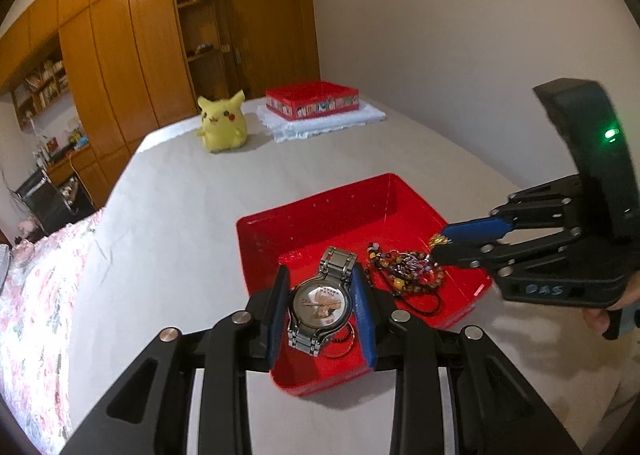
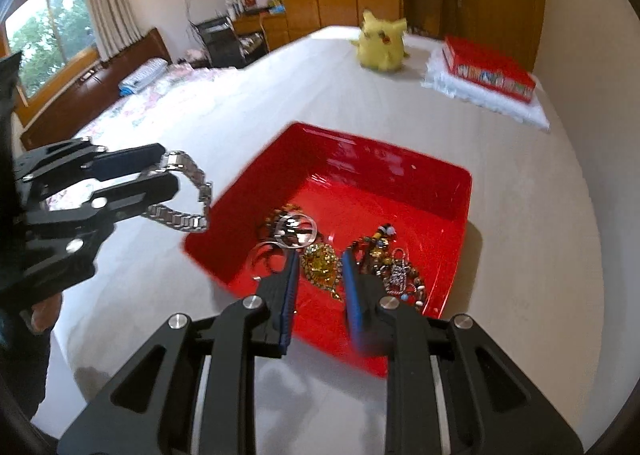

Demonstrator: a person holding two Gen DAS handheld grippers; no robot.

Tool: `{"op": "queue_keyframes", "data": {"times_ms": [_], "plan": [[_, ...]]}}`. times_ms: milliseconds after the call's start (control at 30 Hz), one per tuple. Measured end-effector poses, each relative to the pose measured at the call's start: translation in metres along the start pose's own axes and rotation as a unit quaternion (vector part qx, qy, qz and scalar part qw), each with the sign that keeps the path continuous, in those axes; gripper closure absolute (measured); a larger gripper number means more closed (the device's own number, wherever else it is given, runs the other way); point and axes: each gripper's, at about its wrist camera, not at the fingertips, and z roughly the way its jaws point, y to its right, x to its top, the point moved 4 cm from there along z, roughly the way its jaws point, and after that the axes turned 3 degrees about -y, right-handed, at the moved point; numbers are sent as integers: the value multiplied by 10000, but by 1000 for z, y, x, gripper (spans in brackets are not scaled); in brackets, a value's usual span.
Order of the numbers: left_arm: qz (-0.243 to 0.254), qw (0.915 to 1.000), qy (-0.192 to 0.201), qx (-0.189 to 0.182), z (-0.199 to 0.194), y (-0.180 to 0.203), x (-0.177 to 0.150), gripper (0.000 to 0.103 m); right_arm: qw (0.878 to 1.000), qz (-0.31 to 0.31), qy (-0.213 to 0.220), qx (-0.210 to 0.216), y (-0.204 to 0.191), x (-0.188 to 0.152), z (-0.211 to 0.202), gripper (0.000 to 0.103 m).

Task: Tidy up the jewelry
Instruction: 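Carry the watch and gold charm over the red tray with both tools, then lower the watch and charm into the tray and open both tools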

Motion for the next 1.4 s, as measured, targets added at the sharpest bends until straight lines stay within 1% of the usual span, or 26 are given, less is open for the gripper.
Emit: {"op": "queue_keyframes", "data": {"times_ms": [167,267,367,500,567,633,667,700,733,767,867,900,933,967,1000,1067,1100,1133,1167,1200,1233,1267,1333,1400], "plan": [[-64,9996,-266,-120,39,-1,-2,72,9988,153,-457,-62,16,5,49,83],[-110,9985,-483,-237,64,0,-7,73,9974,187,-683,-113,20,3,71,83],[-86,9972,-702,-258,89,2,-15,72,9956,123,-907,-198,19,0,88,83],[-107,9952,-931,-288,113,3,-24,72,9934,20,-1106,-301,17,-5,102,82],[-118,9942,-1019,-337,119,3,-27,72,9926,-25,-1151,-380,17,-6,106,81],[-110,9936,-1065,-350,122,3,-31,72,9921,-12,-1197,-370,18,-7,109,80],[-110,9938,-1058,-338,121,2,-32,72,9921,-2,-1199,-373,18,-8,108,76],[-117,9940,-1036,-318,120,2,-33,72,9921,2,-1191,-382,19,-8,107,73],[-127,9942,-1022,-319,118,1,-33,69,9923,10,-1177,-397,20,-10,106,69],[-153,9941,-1013,-346,115,0,-33,59,9923,16,-1166,-414,21,-10,104,69],[-171,9953,-921,-243,104,-3,-33,46,9935,117,-1071,-378,25,-16,92,69],[-176,9956,-892,-205,98,-4,-34,45,9939,140,-1030,-368,25,-17,89,69],[-182,9960,-857,-190,93,-5,-34,41,9946,175,-956,-350,26,-20,80,68],[-183,9964,-806,-180,86,-5,-35,34,9951,198,-903,-339,27,-21,76,65],[-184,9968,-761,-151,81,-6,-35,31,9960,221,-804,-323,26,-24,66,64],[-187,9978,-629,-52,65,-6,-36,21,9973,258,-631,-290,25,-29,48,58],[-185,9982,-566,-25,55,-6,-37,20,9978,282,-529,-270,23,-33,38,56],[-191,9985,-516,-7,48,-6,-38,18,9982,301,-450,-253,22,-35,30,49],[-216,9989,-425,35,37,-5,-39,15,9987,344,-289,-253,20,-40,16,38],[-237,9991,-355,62,28,-5,-40,13,9988,390,-127,-270,18,-44,4,32],[-259,9992,-316,40,17,-3,-43,9,9987,427,-14,-283,17,-46,-5,23],[-280,9992,-295,8,10,-2,-45,8,9983,499,129,-285,14,-52,-18,15],[-328,9992,-213,17,-6,0,-52,6,9969,689,358,-141,11,-62,-39,12],[-349,9990,-118,249,-22,2,-61,4,9951,853,499,12,8,-73,-54,9]]}}
